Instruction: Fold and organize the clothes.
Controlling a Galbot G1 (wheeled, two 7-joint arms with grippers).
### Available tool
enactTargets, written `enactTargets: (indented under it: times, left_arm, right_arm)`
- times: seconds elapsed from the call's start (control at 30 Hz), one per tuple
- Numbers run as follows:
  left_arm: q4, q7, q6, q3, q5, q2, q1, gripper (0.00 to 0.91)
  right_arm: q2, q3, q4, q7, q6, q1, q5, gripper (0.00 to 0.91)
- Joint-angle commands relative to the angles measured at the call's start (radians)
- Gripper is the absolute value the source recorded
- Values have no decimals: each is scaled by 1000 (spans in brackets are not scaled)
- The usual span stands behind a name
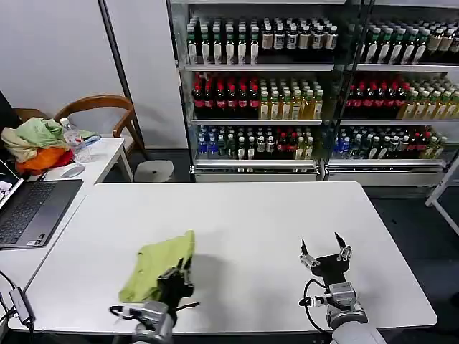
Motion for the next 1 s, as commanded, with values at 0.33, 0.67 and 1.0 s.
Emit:
enactTargets:
  times: [0.33,0.67,1.0]
  left_arm:
    - [116,-14,62,140,-111,-89,-223,50]
    - [131,36,-53,144,-227,-99,-252,907]
    - [70,145,-193,-64,-248,3,-239,907]
  right_arm:
    - [-18,44,4,-4,-18,40,35,907]
    - [-11,20,-11,-9,-15,65,31,907]
    - [1,9,-12,-64,9,79,104,907]
